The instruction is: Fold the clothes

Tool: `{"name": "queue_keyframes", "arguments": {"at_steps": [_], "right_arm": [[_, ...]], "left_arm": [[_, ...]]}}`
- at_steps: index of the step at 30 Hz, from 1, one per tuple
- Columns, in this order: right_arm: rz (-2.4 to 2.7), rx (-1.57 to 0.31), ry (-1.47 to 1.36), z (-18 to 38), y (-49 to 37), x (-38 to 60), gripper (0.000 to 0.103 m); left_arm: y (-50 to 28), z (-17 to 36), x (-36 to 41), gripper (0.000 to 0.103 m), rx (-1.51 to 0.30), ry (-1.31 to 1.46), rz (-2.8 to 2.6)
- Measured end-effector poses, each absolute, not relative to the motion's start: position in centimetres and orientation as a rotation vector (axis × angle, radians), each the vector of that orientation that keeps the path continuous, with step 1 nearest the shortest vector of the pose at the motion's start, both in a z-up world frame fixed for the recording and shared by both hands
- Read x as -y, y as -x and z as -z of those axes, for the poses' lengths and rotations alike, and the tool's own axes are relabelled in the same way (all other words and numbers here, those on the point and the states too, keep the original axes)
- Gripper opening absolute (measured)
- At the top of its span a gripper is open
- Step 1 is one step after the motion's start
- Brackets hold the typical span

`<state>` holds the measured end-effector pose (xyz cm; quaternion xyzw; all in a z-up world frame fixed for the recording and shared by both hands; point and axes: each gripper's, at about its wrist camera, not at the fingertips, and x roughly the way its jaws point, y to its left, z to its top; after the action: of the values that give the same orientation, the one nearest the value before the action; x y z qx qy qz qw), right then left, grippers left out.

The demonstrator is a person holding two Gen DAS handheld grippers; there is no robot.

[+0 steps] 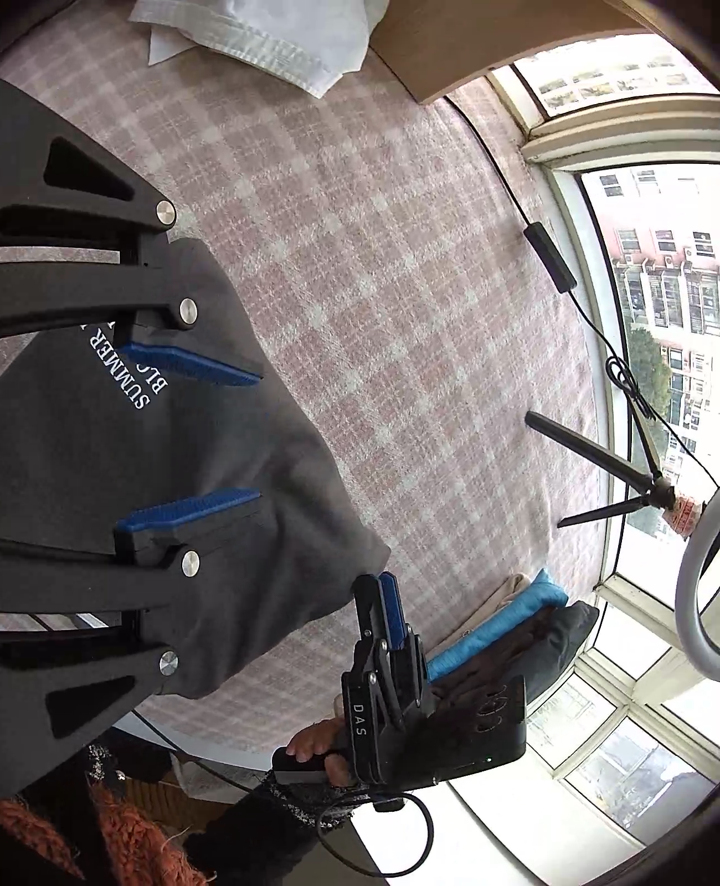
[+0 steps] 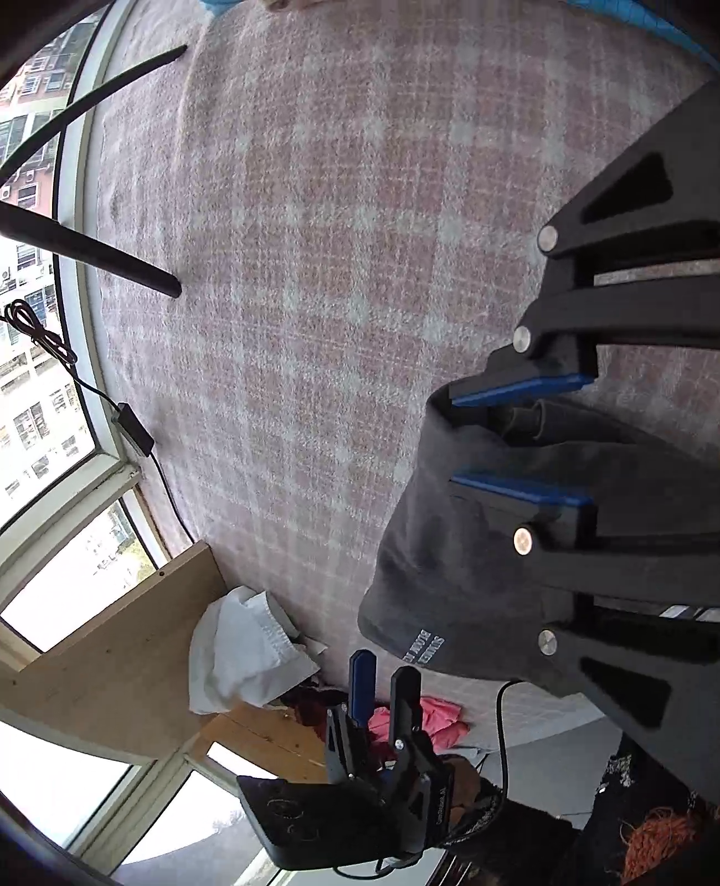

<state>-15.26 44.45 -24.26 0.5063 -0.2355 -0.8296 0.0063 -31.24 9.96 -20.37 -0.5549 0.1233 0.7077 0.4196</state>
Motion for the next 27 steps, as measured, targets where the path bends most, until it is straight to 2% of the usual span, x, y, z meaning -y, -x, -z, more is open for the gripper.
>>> {"name": "queue_keyframes", "arguments": {"at_steps": [1,2,6,8,11,12,13,14,15,17,21,24,26,27], "right_arm": [[2.634,0.615,-1.704,25.0,15.8,-44.1,0.019],[2.649,0.568,-1.759,25.3,15.9,-44.2,0.013],[2.722,0.6,-1.6,21.7,15.5,-43.7,0.014],[2.704,0.632,-1.461,20.0,16.6,-42.4,0.014],[2.61,0.687,-1.52,21.5,18.5,-41.8,0.014],[2.612,0.689,-1.579,22.2,18.6,-42.1,0.012],[2.613,0.69,-1.639,22.9,18.7,-42.4,0.005],[2.613,0.691,-1.7,23.7,18.7,-42.6,0.005],[2.613,0.69,-1.758,24.3,18.8,-42.9,0.005],[2.735,0.636,-1.698,21.6,17.4,-43.2,0.009],[2.761,0.725,-1.557,19.3,16.7,-43.0,0.01],[2.694,0.735,-1.562,20.4,17.7,-41.4,0.011],[2.608,0.734,-1.587,22.0,18.4,-40.0,0.011],[2.622,0.682,-1.67,23.1,18.5,-39.9,0.012]], "left_arm": [[31.6,21.0,-9.0,0.037,-0.297,1.412,-1.814],[32.0,21.7,-8.2,0.036,-0.284,1.433,-1.855],[32.0,22.4,-6.0,0.036,-0.123,1.42,-1.863],[31.5,22.4,-6.9,0.036,-0.127,1.383,-1.839],[31.8,24.1,-8.1,0.04,-0.167,1.378,-1.831],[32.4,25.2,-8.2,0.037,-0.21,1.417,-1.861],[32.9,25.5,-7.6,0.021,-0.191,1.44,-1.867],[33.4,25.0,-6.6,0.019,-0.144,1.441,-1.883],[33.9,24.3,-5.6,0.02,-0.095,1.437,-1.9],[34.2,22.6,-3.4,0.028,-0.07,1.384,-1.979],[33.7,20.8,-1.4,0.03,-0.036,1.339,-2.008],[31.7,21.6,-2.5,0.031,-0.04,1.313,-1.935],[30.1,23.5,-3.4,0.039,-0.05,1.339,-1.871],[29.6,24.9,-4.0,0.039,-0.1,1.38,-1.868]]}}
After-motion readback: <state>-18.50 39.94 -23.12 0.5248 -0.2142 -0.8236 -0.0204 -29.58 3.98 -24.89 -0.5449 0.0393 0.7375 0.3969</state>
